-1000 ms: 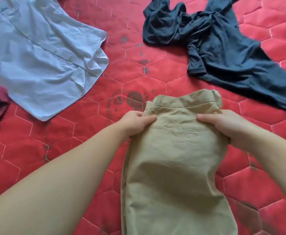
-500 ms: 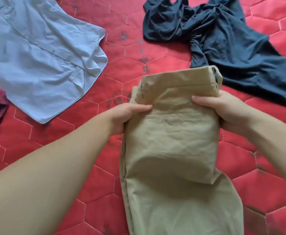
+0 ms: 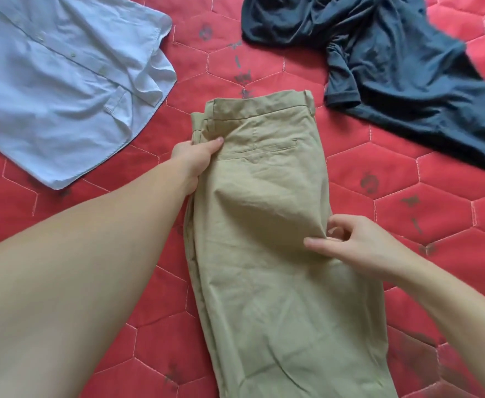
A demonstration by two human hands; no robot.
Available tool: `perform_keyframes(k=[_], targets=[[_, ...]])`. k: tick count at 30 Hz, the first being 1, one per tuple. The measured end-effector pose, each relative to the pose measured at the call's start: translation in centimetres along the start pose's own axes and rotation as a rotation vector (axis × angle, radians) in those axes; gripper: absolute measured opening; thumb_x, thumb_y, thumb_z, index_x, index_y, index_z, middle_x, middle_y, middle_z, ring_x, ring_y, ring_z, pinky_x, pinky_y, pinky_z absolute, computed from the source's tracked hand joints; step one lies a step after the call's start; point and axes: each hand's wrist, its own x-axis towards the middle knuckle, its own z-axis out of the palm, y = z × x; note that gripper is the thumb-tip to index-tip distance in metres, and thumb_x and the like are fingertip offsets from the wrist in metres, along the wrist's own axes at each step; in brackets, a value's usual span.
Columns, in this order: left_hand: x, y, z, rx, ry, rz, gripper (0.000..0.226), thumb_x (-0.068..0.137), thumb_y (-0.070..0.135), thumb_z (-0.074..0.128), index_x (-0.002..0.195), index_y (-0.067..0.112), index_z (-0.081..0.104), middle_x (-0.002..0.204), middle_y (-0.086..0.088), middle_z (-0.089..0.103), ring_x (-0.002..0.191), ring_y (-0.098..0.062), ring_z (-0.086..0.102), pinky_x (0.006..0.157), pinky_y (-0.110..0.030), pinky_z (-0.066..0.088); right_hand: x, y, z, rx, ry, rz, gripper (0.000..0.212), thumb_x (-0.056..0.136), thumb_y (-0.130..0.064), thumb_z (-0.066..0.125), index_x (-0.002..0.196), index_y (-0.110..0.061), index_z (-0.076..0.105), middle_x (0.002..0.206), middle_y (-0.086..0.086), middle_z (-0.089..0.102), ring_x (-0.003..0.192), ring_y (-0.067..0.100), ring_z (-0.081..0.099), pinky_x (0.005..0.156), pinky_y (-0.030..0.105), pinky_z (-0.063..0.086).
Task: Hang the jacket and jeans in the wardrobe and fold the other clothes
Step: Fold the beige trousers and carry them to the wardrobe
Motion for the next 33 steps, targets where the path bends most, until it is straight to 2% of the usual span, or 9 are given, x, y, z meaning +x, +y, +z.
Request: perform_keyframes(k=[3, 7, 10, 14, 18, 20, 23, 26, 33], targets=[[-0.1, -0.2, 0.3, 0.009, 0.043, 0.025, 0.028, 0.08, 0.03, 0.079, 0.103, 0.017, 0.07, 0.106, -0.002, 0.072, 0.096, -0.018, 0.068, 0.093, -0.034, 0.054, -1.1, -0.5, 0.5, 0.188, -0.017, -0.097, 0.045, 0.082, -0.048, 0.069, 0.092, -0.004, 0.066, 0.087, 0.02, 0.066, 0.07, 0.011, 0.051, 0.061, 0.027, 0.039], [-0.3, -0.4, 0.8, 0.012, 0.117, 0.055, 0.032, 0.079, 0.033, 0.079, 0.104, 0.016, 0.07, 0.105, -0.001, 0.07, 0.099, -0.018, 0.066, 0.095, -0.033, 0.053, -3.6, -0.9, 2.2, 0.709, 0.05, -0.013, 0.025, 0.099, -0.028, 0.051, 0.096, -0.012, 0.071, 0.082, 0.0, 0.073, 0.071, 0.008, 0.063, 0.059, 0.019, 0.051], [-0.1, -0.5, 0.6, -0.01, 0.101, 0.047, 0.032, 0.078, 0.033, 0.079, 0.103, 0.015, 0.07, 0.104, -0.001, 0.072, 0.097, -0.018, 0.068, 0.094, -0.035, 0.054, -5.2, 1.7, 4.8, 0.516, 0.117, 0.126, 0.04, 0.094, -0.046, 0.052, 0.09, -0.012, 0.072, 0.086, -0.005, 0.075, 0.08, 0.011, 0.068, 0.075, 0.031, 0.052], [0.0, -0.5, 0.4, -0.02, 0.074, 0.036, 0.039, 0.081, 0.031, 0.078, 0.114, 0.013, 0.068, 0.109, -0.002, 0.071, 0.099, -0.018, 0.068, 0.093, -0.035, 0.054, -8.7, 3.1, 6.2, 0.616, -0.009, 0.201, 0.031, 0.088, -0.038, 0.061, 0.091, -0.01, 0.074, 0.088, 0.004, 0.077, 0.08, 0.015, 0.073, 0.07, 0.029, 0.056], [0.2, -0.4, 0.4, -0.03, 0.057, 0.026, 0.039, 0.084, 0.03, 0.076, 0.117, 0.012, 0.066, 0.112, -0.003, 0.07, 0.101, -0.018, 0.067, 0.094, -0.035, 0.054, -9.2, 4.2, 5.7, 1.12, -0.214, 0.378, 0.043, 0.087, -0.029, 0.05, 0.097, 0.007, 0.072, 0.099, 0.023, 0.073, 0.087, 0.031, 0.072, 0.069, 0.034, 0.06], [0.3, -0.5, 0.2, -0.034, 0.053, 0.019, 0.038, 0.083, 0.031, 0.076, 0.115, 0.012, 0.066, 0.111, -0.004, 0.07, 0.1, -0.019, 0.067, 0.094, -0.037, 0.054, -8.9, 4.6, 6.2, 0.987, -0.161, 0.413, 0.045, 0.085, -0.034, 0.054, 0.096, 0.005, 0.073, 0.098, 0.02, 0.074, 0.087, 0.028, 0.073, 0.076, 0.036, 0.057], [0.1, -0.4, 0.1, -0.048, 0.049, 0.017, 0.048, 0.081, 0.034, 0.077, 0.121, 0.011, 0.064, 0.113, -0.004, 0.07, 0.1, -0.019, 0.067, 0.094, -0.037, 0.054, -9.4, 4.8, 7.6, 0.626, 0.215, 0.304, 0.024, 0.087, -0.035, 0.066, 0.08, -0.012, 0.071, 0.075, -0.003, 0.075, 0.069, 0.008, 0.069, 0.066, 0.024, 0.049], [-0.8, -0.8, 0.0, -0.09, 0.039, 0.067, 0.049, 0.079, 0.034, 0.078, 0.12, 0.012, 0.065, 0.108, -0.002, 0.072, 0.096, -0.016, 0.069, 0.091, -0.037, 0.056, -11.1, 4.5, 9.1, 0.417, 0.478, 0.278, 0.028, 0.078, -0.045, 0.073, 0.1, -0.031, 0.062, 0.089, -0.015, 0.067, 0.083, -0.007, 0.06, 0.071, 0.019, 0.043], [-7.5, -6.2, -1.7, -0.036, 0.11, 0.177, 0.051, 0.081, 0.032, 0.075, 0.126, 0.016, 0.056, 0.111, 0.004, 0.066, 0.099, -0.01, 0.064, 0.091, -0.027, 0.053, -13.8, 4.7, 11.1, 0.312, 0.435, 0.253, 0.059, 0.072, -0.057, 0.071, 0.123, -0.031, 0.055, 0.101, -0.022, 0.062, 0.095, 0.003, 0.059, 0.081, 0.024, 0.04]])
